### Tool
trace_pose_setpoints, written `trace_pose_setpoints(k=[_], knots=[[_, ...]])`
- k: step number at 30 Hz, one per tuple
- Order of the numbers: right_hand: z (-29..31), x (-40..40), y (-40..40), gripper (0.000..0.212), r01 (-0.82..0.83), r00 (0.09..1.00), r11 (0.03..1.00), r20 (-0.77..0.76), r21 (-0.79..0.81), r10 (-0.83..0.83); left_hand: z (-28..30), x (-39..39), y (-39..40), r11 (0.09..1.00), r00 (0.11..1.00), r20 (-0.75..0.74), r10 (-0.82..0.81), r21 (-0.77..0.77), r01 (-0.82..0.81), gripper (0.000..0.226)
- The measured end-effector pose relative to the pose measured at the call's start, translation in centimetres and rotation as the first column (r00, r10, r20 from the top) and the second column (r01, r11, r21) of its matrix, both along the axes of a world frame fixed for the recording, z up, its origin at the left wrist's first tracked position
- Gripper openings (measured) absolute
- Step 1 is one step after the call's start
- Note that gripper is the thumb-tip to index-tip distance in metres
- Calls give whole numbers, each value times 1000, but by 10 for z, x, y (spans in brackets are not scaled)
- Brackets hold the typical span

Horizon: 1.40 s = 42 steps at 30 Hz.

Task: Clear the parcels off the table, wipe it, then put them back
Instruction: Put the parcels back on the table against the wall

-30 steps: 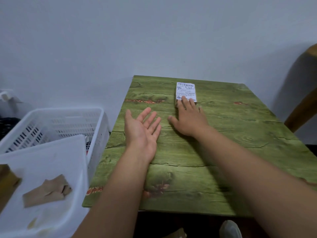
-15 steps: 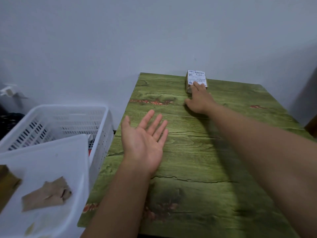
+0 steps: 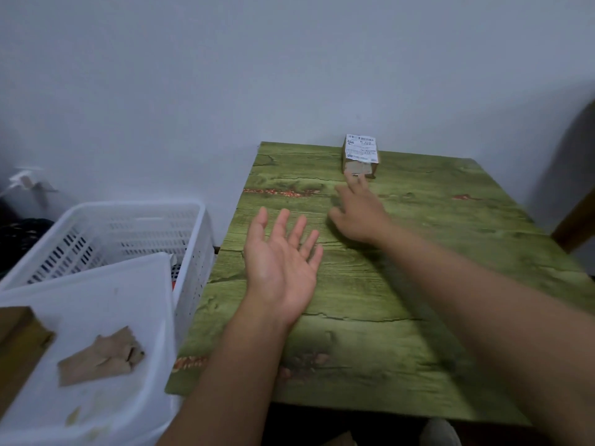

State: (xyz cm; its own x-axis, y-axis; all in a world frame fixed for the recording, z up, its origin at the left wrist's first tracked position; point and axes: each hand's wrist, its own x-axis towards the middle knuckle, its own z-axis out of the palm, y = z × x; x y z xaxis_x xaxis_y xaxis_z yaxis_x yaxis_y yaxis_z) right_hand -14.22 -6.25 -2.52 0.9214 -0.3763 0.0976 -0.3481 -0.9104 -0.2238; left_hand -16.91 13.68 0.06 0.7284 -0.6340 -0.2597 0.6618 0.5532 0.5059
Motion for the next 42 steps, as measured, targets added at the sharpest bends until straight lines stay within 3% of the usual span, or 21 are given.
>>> trace_pose_setpoints(k=[3, 7, 12, 15, 18, 21, 24, 27, 34, 37, 38, 40, 42], knots=[[-3, -43, 35, 47, 9, 1000, 998, 21, 54, -10, 0, -13, 10, 999, 997, 68, -41, 25, 40, 59], [3, -105, 88, 20, 101, 938, 984, 316, 149, -144, 2, -43, 32, 998, 979, 194, -65, -3, 67, 20], [-1, -181, 144, 39, 57, 813, 981, 562, 188, -155, -9, -90, 52, 995, 966, 240, -95, 5, 97, 41], [-18, -225, 169, 32, -66, 722, 991, 692, 112, -30, -24, -121, 68, 985, 963, 213, -165, 89, 149, 45], [-44, -257, 185, 33, -182, 709, 980, 701, 84, 72, -44, -143, 93, 979, 971, 176, -163, 147, 138, 45], [-73, -275, 196, 37, -186, 810, 966, 585, 180, 47, -73, -160, 117, 964, 970, 168, -175, 229, 134, 42], [-95, -281, 200, 47, -100, 936, 933, 351, 347, -30, -108, -170, 126, 931, 975, 138, -175, 344, 118, 49], [-116, -278, 197, 47, 16, 987, 886, 135, 464, -88, -140, -170, 126, 867, 975, 133, -178, 489, 92, 52], [-201, -282, 168, 33, 305, 937, 843, -295, 442, -184, -205, -160, 116, 551, 1000, 18, 10, 835, -21, 23], [-233, -286, 158, 16, 344, 898, 814, -418, 468, -139, -242, -152, 115, 539, 998, -57, -22, 840, 60, 17], [-245, -287, 155, 24, 367, 878, 791, -463, 490, -121, -258, -149, 115, 549, 995, -94, -29, 830, 94, 22], [-269, -288, 153, 60, 435, 834, 712, -544, 552, -89, -284, -145, 111, 544, 984, -173, -35, 823, 164, 42], [-290, -291, 153, 84, 492, 796, 652, -601, 577, -70, -303, -147, 108, 477, 964, -255, -72, 840, 258, 73]])
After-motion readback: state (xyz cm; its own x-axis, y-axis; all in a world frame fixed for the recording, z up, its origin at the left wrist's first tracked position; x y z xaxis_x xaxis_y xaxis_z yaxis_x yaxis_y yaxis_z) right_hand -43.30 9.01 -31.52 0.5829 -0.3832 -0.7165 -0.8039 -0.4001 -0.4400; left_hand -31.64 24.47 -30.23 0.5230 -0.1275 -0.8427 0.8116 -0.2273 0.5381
